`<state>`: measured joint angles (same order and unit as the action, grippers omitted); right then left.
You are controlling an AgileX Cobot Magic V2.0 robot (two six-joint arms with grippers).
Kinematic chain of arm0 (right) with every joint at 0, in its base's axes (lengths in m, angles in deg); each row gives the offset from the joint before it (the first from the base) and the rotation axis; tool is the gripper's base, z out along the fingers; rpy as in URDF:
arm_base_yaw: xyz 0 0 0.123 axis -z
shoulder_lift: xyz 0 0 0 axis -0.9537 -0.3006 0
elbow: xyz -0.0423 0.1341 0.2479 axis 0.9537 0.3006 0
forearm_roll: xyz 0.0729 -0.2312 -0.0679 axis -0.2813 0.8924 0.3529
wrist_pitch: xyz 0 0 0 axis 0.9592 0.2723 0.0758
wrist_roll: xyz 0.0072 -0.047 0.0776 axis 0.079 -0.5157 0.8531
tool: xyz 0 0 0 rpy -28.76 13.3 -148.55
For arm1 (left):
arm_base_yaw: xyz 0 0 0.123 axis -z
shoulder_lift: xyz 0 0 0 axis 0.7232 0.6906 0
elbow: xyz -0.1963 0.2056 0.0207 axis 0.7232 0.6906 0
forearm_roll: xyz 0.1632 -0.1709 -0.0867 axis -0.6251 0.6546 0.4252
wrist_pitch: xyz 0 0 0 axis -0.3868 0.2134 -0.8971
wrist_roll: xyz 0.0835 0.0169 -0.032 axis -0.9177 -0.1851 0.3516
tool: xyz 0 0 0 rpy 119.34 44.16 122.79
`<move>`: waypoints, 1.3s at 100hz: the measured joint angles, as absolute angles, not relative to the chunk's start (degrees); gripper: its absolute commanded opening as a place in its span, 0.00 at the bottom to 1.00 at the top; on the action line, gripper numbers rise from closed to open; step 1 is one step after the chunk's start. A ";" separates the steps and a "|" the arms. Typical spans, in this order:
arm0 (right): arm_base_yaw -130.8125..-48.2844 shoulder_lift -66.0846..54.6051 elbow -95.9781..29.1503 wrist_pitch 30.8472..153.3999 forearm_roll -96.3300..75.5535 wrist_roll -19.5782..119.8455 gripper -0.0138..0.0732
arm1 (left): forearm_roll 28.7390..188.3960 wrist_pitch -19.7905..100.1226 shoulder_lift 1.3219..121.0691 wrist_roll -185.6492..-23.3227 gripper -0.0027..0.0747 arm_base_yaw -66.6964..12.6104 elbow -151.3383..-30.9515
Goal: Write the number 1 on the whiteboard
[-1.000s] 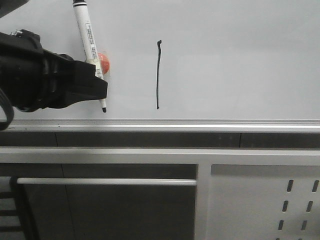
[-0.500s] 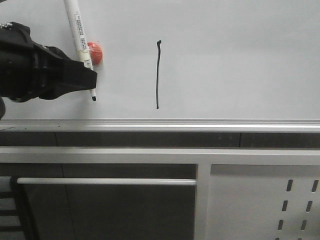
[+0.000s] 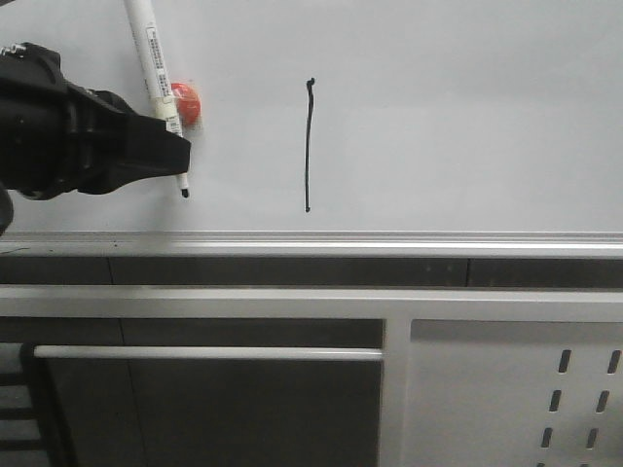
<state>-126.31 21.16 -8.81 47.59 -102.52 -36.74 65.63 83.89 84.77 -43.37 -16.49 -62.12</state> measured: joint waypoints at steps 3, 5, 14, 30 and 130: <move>-126.31 21.16 -8.81 47.59 -102.52 -36.74 0.07 | 65.76 83.89 84.77 -43.37 0.01 -16.40 -62.12; -126.31 21.16 -8.81 47.59 -102.52 -36.74 0.07 | 65.85 83.89 84.77 -43.37 0.01 -16.35 -62.12; -126.31 21.16 -8.81 47.59 -102.52 -36.74 0.07 | 65.89 83.85 84.77 -43.37 0.01 -16.35 -62.12; -126.31 21.16 -8.81 48.32 -102.52 -36.74 0.07 | 65.99 83.76 84.77 -43.37 0.06 -16.35 -62.12; -126.31 21.16 -8.81 49.98 -102.52 -36.38 0.07 | 65.61 68.17 67.57 -43.37 0.66 -15.95 -62.24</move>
<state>-126.31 21.16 -8.81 49.98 -102.52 -36.38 65.61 68.17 67.57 -43.37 -15.95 -62.24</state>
